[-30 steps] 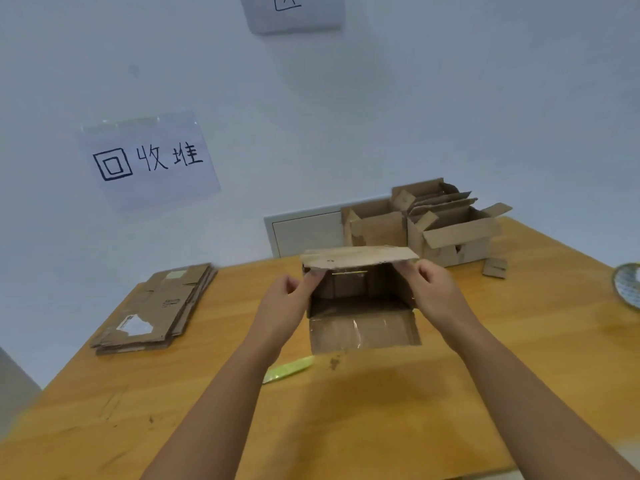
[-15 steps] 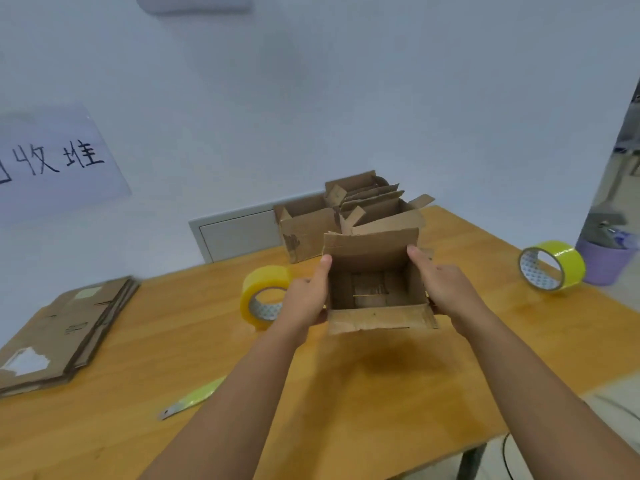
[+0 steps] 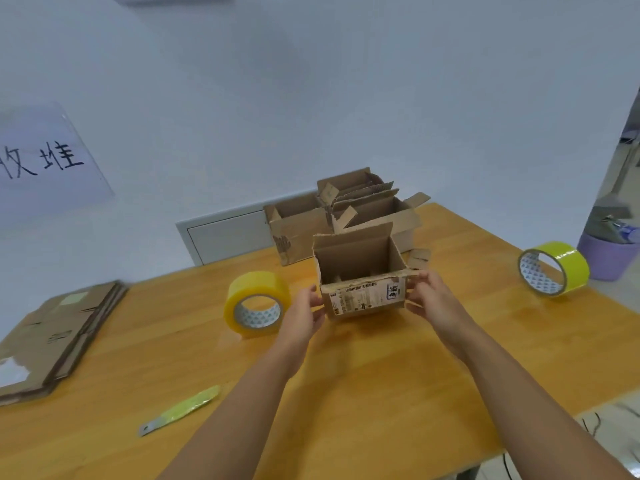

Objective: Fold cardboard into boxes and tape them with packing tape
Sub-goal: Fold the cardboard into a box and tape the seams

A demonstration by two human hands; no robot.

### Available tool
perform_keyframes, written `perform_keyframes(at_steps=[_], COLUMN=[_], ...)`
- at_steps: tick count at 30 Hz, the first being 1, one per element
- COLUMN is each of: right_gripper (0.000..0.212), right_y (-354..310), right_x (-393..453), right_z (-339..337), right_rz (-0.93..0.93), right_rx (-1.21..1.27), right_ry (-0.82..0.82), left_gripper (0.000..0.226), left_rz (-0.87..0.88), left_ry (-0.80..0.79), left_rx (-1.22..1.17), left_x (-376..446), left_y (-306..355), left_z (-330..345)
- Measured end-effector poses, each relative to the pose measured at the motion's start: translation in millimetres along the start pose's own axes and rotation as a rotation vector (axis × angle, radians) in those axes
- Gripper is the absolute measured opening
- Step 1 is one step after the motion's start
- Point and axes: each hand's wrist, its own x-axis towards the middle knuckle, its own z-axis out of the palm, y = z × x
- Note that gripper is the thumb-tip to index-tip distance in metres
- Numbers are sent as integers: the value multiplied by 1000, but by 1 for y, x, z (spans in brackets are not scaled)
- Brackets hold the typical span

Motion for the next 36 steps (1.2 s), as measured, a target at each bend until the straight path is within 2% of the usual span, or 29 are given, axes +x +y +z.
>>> perform_keyframes(at_steps=[3,5,7,10,14,20,24,29,36], right_gripper=[1,5,17,48,64,81,78,72,71], right_y=[16,20,21,23,21,22,29,34,30], right_x=[-3,-2,4,18,40,73,85,82,90], right_z=[3,9,16,26,46,63,72,88,102], right_rz=[-10,-75,-135,-141,-199,-283,-327,-355,-272], right_rx=[-196,-279,-357,-481,-598,-899,-1068,-1163,-1078], right_ry=[-50,-87,-140,-220,-310,-394,-359,-345,-219], left_gripper=[17,13,25,60,76,80,80,74,72], left_rz=[60,114,205,281,208,131,107,138,208], left_ry=[-14,-60,-109,-93,-44,60,69,53,64], left_rx=[141,305,488,735,794,790,812,790,844], left_x=[0,-1,1,6,14,52,73,70,60], left_y=[-16,-24,-32,-38,-42,-41,-45,-48,-40], left_z=[1,0,-1,0,1,6,3,2,-10])
